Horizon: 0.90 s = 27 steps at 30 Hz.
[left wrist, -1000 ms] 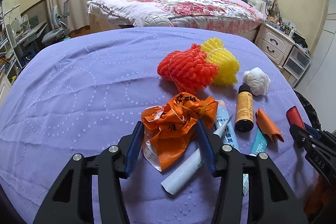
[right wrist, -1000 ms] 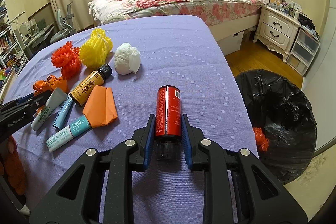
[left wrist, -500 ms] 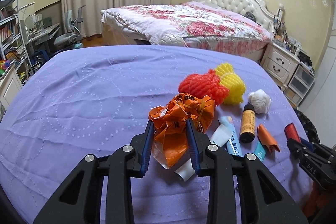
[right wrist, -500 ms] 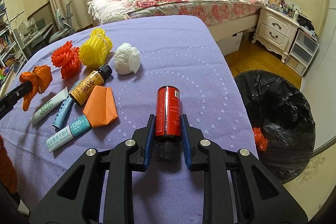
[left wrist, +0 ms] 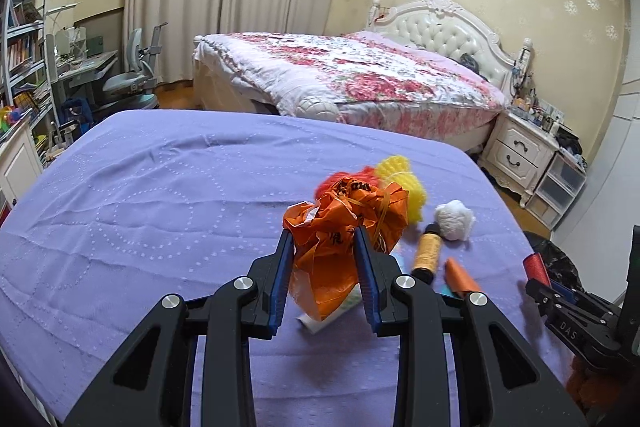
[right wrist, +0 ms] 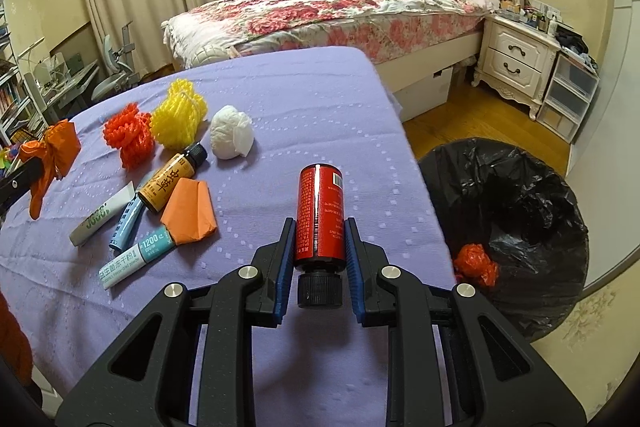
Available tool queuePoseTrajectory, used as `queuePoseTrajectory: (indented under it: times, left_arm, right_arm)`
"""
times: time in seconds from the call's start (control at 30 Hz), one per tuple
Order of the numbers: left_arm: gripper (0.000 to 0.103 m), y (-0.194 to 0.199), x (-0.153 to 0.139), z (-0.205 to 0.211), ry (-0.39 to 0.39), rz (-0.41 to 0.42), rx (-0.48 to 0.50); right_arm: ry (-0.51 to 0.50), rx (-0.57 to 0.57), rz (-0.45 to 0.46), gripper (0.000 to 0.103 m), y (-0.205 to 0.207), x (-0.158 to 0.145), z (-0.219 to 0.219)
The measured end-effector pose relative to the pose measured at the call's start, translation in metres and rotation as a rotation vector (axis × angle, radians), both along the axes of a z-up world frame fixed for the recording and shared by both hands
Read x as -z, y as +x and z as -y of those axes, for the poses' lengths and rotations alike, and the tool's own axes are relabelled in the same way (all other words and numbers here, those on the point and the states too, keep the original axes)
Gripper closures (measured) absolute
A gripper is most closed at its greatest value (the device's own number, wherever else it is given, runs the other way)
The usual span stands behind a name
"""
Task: Collect trash
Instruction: 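Carry the red can and orange wrapper over the bin and release both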
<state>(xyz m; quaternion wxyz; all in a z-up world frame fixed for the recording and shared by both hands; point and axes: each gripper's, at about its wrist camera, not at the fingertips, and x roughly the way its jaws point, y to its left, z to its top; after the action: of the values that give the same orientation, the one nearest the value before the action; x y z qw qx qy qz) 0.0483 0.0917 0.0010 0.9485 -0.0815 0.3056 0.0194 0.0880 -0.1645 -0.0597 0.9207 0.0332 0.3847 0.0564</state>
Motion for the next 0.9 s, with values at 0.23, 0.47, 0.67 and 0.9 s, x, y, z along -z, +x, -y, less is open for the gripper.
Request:
queuePoseTrajectory:
  times: [0.23, 0.47, 0.67, 0.9]
  left_arm:
    - [0.071, 0.004, -0.003, 0.046, 0.003, 0.009, 0.103]
    - [0.071, 0.018, -0.003, 0.110, 0.000, 0.000, 0.227]
    - [0.071, 0.028, 0.000, 0.167, 0.027, 0.010, 0.301]
    - [0.071, 0.041, 0.012, 0.220, 0.058, -0.019, 0.370]
  right_arm:
    - [-0.004, 0.059, 0.052, 0.080, -0.014, -0.021, 0.027]
    - [-0.012, 0.163, 0.076, 0.080, -0.020, -0.028, 0.077]
    - [-0.023, 0.246, 0.076, 0.080, -0.019, -0.024, 0.119]
    - [-0.017, 0.294, 0.061, 0.080, -0.013, -0.011, 0.147]
